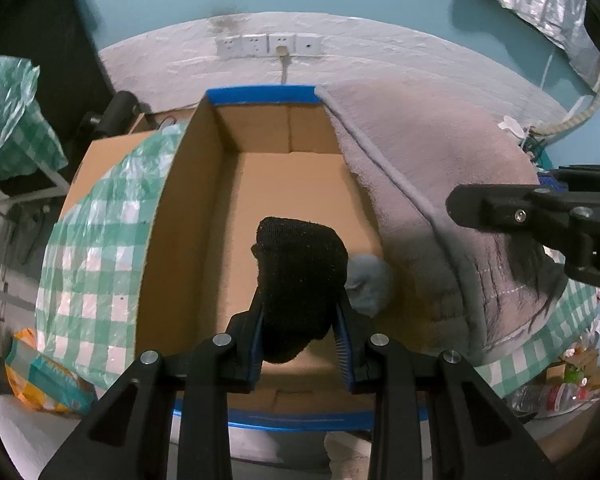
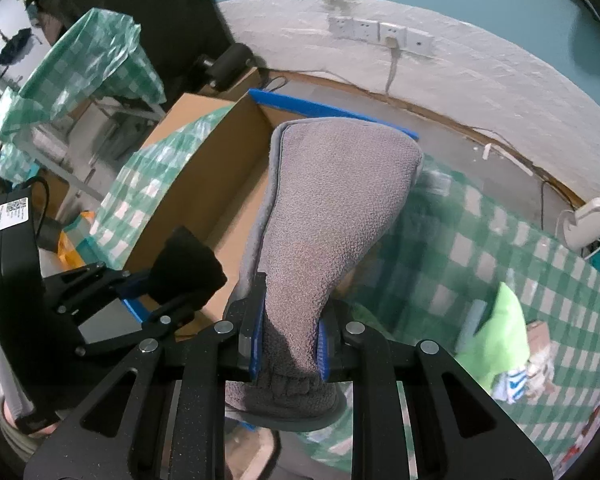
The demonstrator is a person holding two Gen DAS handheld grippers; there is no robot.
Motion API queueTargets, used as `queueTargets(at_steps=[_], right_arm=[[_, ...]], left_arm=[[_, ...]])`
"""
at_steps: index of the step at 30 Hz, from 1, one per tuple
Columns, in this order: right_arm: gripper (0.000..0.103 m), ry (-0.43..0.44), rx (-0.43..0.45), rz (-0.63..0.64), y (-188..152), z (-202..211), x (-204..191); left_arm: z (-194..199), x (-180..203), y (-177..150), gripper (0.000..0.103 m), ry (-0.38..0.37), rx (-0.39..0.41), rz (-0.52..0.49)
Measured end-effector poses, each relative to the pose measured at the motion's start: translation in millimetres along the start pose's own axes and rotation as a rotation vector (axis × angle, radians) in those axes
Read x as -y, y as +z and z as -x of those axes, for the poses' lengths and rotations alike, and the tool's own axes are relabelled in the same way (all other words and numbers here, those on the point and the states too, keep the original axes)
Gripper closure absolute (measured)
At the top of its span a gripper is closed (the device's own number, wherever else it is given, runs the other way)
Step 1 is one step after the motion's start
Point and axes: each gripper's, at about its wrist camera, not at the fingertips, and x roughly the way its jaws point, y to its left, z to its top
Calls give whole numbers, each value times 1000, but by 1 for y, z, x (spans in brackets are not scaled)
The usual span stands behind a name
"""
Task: Organize soft objects
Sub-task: 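Carry the grey towel and black sock into the box and release them, then withdraw both open grippers from the box toward the table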
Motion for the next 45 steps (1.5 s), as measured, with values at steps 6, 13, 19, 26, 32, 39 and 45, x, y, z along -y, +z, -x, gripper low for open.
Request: queueTargets(at_steps=[6, 13, 19, 26, 32, 39, 45], right_arm=[[73, 19, -31, 3, 6, -19, -8], [40, -14, -1, 5, 6, -20, -7], [38, -19, 12, -21, 2, -11, 6], [34, -41, 31, -29, -6, 1, 21], [34, -52, 37, -50, -14, 8, 39], [34, -70, 58, -71, -24, 21, 60], [34, -89, 64, -111, -38, 31, 88]], left_arm=[[-10, -18, -3, 53, 32, -30, 36], [-7, -24, -2, 35, 56, -14, 59], [-7, -22, 0, 35, 44, -11, 62], [-5, -10, 3, 35, 21, 3, 46], [-3, 5, 6, 34, 10, 3, 25], [2, 28, 11, 32, 3, 19, -13], [1, 48, 13, 32, -8, 17, -42]])
